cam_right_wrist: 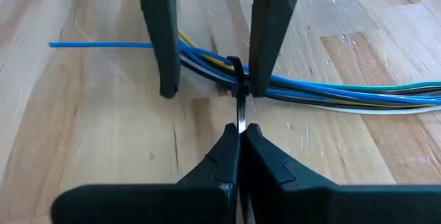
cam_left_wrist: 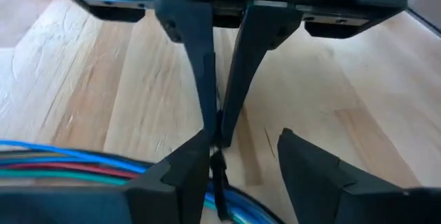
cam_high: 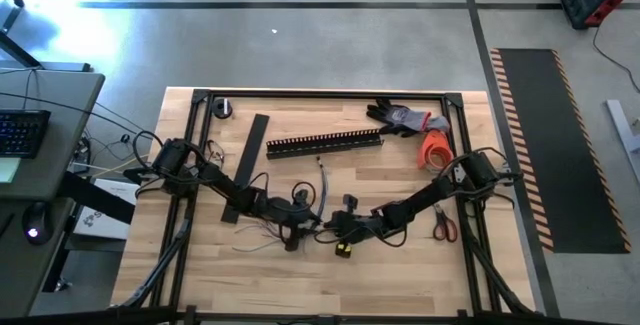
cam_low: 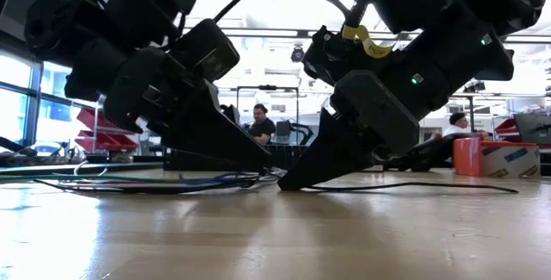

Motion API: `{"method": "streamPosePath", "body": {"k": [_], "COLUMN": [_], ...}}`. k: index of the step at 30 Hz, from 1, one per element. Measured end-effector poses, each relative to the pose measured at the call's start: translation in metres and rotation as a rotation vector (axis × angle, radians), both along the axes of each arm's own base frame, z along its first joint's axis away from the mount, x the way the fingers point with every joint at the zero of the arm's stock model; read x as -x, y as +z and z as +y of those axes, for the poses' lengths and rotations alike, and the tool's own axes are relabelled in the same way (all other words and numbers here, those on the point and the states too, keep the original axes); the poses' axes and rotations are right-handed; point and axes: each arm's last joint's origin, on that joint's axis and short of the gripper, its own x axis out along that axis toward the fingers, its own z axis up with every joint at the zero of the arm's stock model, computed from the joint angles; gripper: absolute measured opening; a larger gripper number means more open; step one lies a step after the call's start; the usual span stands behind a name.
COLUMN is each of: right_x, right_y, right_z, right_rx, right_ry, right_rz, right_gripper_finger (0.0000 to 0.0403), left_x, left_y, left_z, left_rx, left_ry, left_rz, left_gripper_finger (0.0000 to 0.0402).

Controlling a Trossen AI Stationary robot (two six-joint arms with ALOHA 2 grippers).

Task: Ziptie cables
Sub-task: Wrap the cables together using a zip tie

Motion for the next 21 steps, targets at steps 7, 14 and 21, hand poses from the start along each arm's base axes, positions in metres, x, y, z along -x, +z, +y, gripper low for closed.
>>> {"method": "streamPosePath", "body": {"k": [7,14,21], "right_x": [-0.0002,-0.0003,0.0003], "right_y": [0.0001,0.0001,0.0000], "right_z": [0.0002,0.0003,0.0016], "right_rx": [0.000,0.000,0.000], "right_ry": [0.003,0.003,-0.003], "right_rz": [-0.002,-0.002,-0.001], "right_gripper_finger": [0.0000,0.0000,0.0000], "left_x": [-0.0050,-0.0057,-0.0053], "left_y": [-0.0029,-0.0027,-0.0033], "left_z": [0.0049,0.0068,0.0068], "left_rx": [-0.026,-0.025,-0.022], "left_ry": [0.023,0.030,0.032], "left_rz": [0.087,0.086,0.094], "left_gripper_finger": [0.0110,0.0055,0.0008]}}
